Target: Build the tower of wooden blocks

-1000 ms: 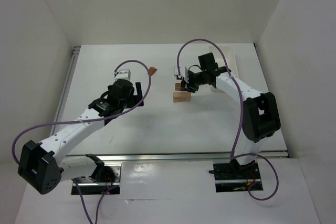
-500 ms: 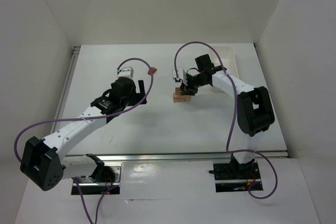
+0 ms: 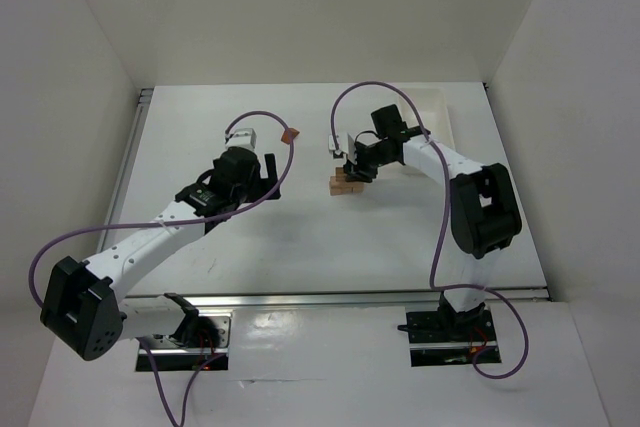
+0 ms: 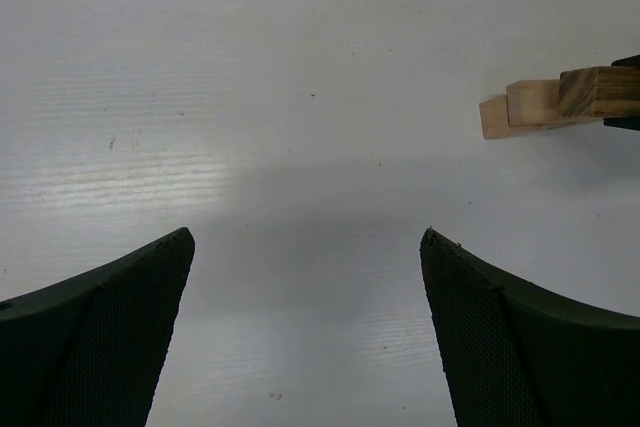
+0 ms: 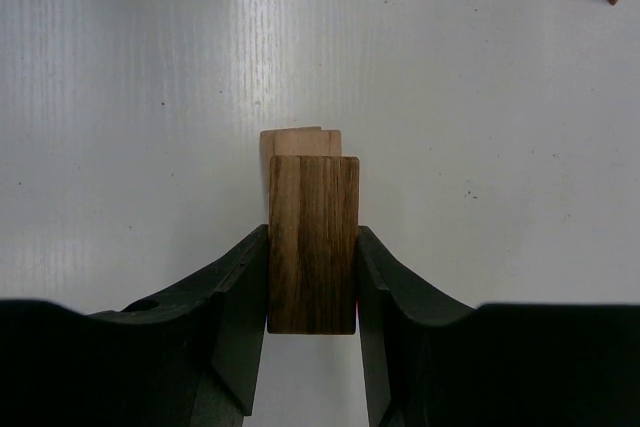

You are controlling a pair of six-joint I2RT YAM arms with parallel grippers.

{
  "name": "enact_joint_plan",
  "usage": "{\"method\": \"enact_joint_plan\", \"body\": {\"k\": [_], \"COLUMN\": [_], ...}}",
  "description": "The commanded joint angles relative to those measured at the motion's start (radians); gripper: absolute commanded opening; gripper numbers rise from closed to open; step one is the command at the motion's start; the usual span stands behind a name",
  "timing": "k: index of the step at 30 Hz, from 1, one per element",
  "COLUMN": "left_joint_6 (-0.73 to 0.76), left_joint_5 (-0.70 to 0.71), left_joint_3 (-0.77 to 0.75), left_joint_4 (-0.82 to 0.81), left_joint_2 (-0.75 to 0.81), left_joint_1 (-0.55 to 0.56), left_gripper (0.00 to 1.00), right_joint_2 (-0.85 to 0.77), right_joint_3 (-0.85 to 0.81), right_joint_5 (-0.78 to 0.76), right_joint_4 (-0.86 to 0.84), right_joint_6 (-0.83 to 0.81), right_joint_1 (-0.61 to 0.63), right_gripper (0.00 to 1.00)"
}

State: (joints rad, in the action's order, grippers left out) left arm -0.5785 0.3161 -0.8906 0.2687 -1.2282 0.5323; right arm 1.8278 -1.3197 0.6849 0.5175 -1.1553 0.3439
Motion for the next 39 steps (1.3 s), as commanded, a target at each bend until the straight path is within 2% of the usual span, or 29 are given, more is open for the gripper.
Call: {"method": "enact_joint_plan", "body": {"k": [1,33,39], "left_joint_6": [-0.003,-0.014,-0.014], "left_joint_5": [-0.005,0.015,0.015], "left_joint_3": [-0.031,-0.031,-0.041], "left_joint_4": [-0.014,0.033,0.033], "left_joint_2": [0.007,0.026,0.007], "left_joint_1": [-0.002,-0.002,-0.002], "left_gripper": [0.99,0.99,0.99], "right_joint_2": [0.011,0.021,0.021], "right_joint_3": [0.013,0.060,0.069], "right_joint_5": [0.004,0.001,0.011], "right_joint_4": [-0.040,-0.114,-0.116], "right_joint_6": [-0.021,-0.014,-0.014], "right_joint_1": [-0.003,-0.022,-0.022], "right_gripper": [0.11,0.15,0.19]}}
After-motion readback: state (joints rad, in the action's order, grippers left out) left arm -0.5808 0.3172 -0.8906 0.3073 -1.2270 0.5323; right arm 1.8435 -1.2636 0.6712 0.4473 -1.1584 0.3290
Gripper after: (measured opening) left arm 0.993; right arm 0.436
